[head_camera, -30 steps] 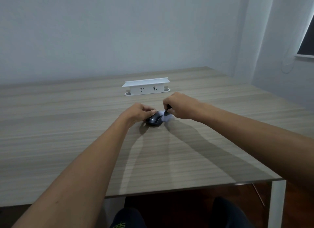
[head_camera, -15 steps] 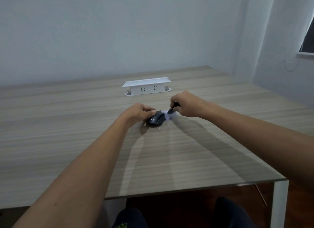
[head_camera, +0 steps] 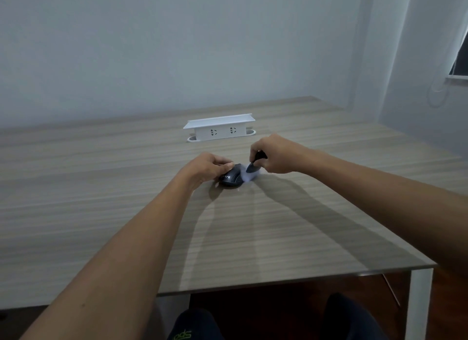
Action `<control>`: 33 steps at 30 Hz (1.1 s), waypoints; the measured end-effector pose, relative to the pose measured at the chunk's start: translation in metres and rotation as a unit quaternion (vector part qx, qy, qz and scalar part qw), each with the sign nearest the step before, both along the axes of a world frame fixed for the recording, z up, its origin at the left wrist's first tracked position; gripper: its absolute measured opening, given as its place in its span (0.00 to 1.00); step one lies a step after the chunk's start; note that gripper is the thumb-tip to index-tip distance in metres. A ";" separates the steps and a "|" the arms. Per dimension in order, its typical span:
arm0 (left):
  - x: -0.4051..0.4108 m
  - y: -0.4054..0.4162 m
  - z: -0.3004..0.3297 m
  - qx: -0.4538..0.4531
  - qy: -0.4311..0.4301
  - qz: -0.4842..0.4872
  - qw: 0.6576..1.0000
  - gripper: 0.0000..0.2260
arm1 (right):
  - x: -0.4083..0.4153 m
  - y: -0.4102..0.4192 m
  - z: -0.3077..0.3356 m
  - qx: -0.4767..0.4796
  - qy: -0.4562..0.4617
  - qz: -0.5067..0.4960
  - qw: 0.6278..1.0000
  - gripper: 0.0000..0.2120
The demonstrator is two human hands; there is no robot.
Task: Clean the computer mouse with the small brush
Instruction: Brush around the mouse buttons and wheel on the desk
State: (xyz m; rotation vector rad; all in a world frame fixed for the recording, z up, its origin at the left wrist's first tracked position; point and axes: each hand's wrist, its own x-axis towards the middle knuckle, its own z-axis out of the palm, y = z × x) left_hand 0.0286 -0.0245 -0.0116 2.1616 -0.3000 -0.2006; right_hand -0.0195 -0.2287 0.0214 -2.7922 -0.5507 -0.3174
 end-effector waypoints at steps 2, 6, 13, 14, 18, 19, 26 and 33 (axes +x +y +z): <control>0.000 0.000 0.000 -0.001 0.002 0.001 1.000 0.14 | 0.001 0.000 -0.006 -0.012 -0.015 -0.015 1.000 0.06; 0.001 -0.001 -0.002 -0.006 -0.003 0.000 1.000 0.13 | -0.008 0.010 -0.006 -0.014 -0.025 0.010 1.000 0.06; -0.003 -0.002 0.001 -0.006 0.000 0.007 1.000 0.14 | -0.003 0.013 -0.002 -0.013 -0.046 -0.005 0.999 0.07; -0.003 -0.003 0.001 -0.006 -0.001 0.008 1.000 0.14 | -0.001 0.012 -0.002 -0.014 -0.049 -0.016 0.999 0.06; -0.001 -0.002 0.000 -0.002 -0.002 0.000 1.000 0.13 | -0.008 0.015 -0.005 -0.015 -0.049 -0.005 0.999 0.07; 0.001 -0.001 -0.001 -0.005 -0.001 -0.002 1.000 0.13 | -0.011 0.017 -0.005 -0.012 -0.044 0.006 0.999 0.07; 0.001 0.000 -0.002 -0.009 0.000 0.004 1.000 0.14 | -0.002 0.011 -0.006 -0.010 -0.052 -0.010 0.999 0.07; -0.005 -0.001 0.001 0.008 -0.010 0.015 1.000 0.13 | 0.005 0.001 -0.012 0.028 -0.044 -0.043 0.998 0.08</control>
